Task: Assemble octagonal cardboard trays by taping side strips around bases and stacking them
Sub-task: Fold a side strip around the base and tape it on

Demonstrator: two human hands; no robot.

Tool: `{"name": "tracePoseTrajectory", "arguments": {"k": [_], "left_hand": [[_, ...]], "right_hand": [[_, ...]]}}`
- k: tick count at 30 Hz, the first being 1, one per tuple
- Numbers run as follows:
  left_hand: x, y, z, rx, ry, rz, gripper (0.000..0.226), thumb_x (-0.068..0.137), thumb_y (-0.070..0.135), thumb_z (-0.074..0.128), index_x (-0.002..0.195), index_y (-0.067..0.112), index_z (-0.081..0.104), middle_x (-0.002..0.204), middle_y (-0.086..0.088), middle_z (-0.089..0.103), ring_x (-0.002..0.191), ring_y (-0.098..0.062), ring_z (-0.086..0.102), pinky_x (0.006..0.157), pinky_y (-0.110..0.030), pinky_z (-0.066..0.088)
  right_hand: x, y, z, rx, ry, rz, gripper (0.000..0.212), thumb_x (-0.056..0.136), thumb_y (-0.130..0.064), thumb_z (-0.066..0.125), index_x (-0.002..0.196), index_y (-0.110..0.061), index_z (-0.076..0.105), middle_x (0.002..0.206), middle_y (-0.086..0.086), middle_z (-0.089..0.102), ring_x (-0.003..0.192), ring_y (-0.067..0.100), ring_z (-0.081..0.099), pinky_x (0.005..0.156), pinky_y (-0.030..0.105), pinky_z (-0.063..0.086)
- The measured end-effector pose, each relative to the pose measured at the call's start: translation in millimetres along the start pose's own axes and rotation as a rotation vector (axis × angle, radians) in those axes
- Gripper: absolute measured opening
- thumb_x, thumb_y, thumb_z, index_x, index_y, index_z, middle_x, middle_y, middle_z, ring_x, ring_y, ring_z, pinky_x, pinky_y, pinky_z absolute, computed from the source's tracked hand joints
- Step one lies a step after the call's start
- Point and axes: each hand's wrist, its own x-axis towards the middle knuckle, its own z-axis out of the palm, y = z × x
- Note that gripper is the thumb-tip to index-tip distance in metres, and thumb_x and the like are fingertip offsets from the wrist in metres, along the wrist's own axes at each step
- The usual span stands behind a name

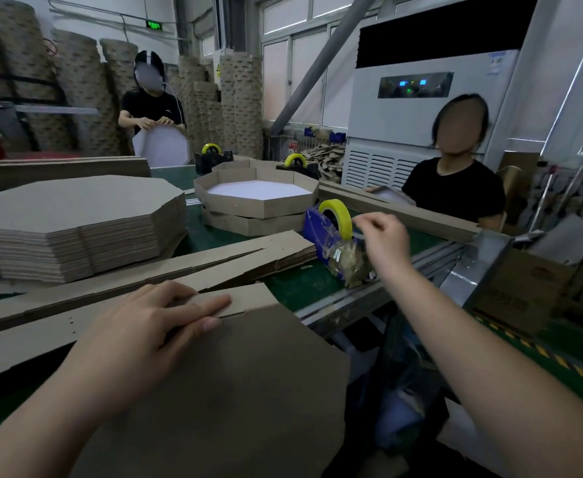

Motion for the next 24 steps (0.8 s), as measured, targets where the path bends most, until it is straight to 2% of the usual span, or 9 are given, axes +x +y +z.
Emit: {"name": "tracePoseTrajectory", "arguments": {"k": [1,3,4,6,8,9,18,21,24], "left_hand": [[0.1,0.5,-0.2,0.000,0.003,-0.002,0.056,0.083,0.079,0.011,0.122,0.059,0.045,0.110,0.013,0.060,0.102,-0.016,0.058,0.083,-0.041,0.050],[1.2,1.9,0.2,0.003,0.005,-0.007,0.056,0.083,0.078,0.011,0.122,0.058,0.046,0.110,0.012,0.060,0.102,-0.017,0.058,0.083,-0.041,0.050],[1.7,2.5,0.3,0.002,0.000,-0.009,0.056,0.083,0.078,0.011,0.122,0.058,0.046,0.110,0.011,0.060,0.102,-0.017,0.058,0.084,-0.042,0.050],[2.2,3.3,1.1,-0.004,-0.010,-0.009,0.055,0.084,0.078,0.011,0.122,0.058,0.046,0.109,0.011,0.060,0.103,-0.016,0.058,0.085,-0.042,0.049],[2.0,3.5,1.9,-0.003,-0.007,-0.012,0.054,0.085,0.076,0.013,0.122,0.058,0.048,0.109,0.011,0.060,0.102,-0.016,0.059,0.085,-0.042,0.050],[2.1,3.2,2.1,0.004,-0.005,-0.014,0.053,0.086,0.076,0.013,0.122,0.058,0.049,0.109,0.012,0.060,0.102,-0.016,0.059,0.084,-0.041,0.050],[5.4,4.5,3.0,0.031,-0.008,-0.022,0.057,0.087,0.075,0.014,0.121,0.056,0.055,0.107,0.014,0.060,0.100,-0.016,0.059,0.079,-0.041,0.051],[5.7,4.2,3.7,0.044,-0.004,-0.017,0.056,0.088,0.073,0.016,0.122,0.054,0.055,0.106,0.014,0.060,0.098,-0.016,0.060,0.077,-0.042,0.051],[6.2,3.4,5.0,0.056,-0.006,-0.016,0.053,0.090,0.072,0.017,0.122,0.054,0.055,0.106,0.014,0.060,0.096,-0.016,0.060,0.076,-0.041,0.052]], "right_hand": [[15.8,5.2,-4.8,-0.101,0.027,0.030,0.017,0.094,-0.034,0.057,0.102,-0.023,0.066,0.120,0.002,0.055,0.079,0.003,0.049,0.066,0.019,0.039],[40.3,14.3,-8.7,-0.267,-0.081,0.140,0.025,0.095,-0.038,0.051,0.102,-0.019,0.065,0.129,0.008,0.052,0.090,0.017,0.054,0.075,0.030,0.043],[48.6,18.1,-8.8,-0.338,-0.155,0.188,0.030,0.095,-0.040,0.049,0.102,-0.016,0.065,0.126,0.010,0.055,0.095,0.023,0.056,0.079,0.033,0.045],[57.0,21.3,-9.7,-0.385,-0.250,0.228,0.031,0.094,-0.041,0.050,0.098,-0.014,0.065,0.101,0.009,0.064,0.082,0.024,0.057,0.069,0.031,0.044],[60.6,21.3,-12.9,-0.294,-0.287,0.294,0.027,0.090,-0.040,0.057,0.093,-0.016,0.068,0.075,0.005,0.055,0.061,0.019,0.047,0.054,0.027,0.036],[62.8,22.3,-14.6,-0.262,-0.301,0.328,0.025,0.087,-0.038,0.061,0.091,-0.016,0.070,0.071,0.003,0.051,0.057,0.017,0.042,0.051,0.027,0.033],[80.3,29.7,-16.5,-0.090,-0.333,0.558,0.008,0.079,-0.024,0.071,0.078,-0.017,0.069,0.075,0.001,0.051,0.051,0.010,0.032,0.045,0.023,0.032],[83.3,32.7,-14.3,0.053,-0.326,0.638,0.002,0.079,-0.018,0.071,0.080,-0.016,0.072,0.075,-0.004,0.058,0.049,0.005,0.038,0.050,0.021,0.041],[84.4,34.5,-9.7,0.171,-0.280,0.652,0.007,0.078,-0.019,0.073,0.084,-0.016,0.070,0.068,-0.006,0.053,0.053,0.006,0.040,0.056,0.024,0.043]]}}
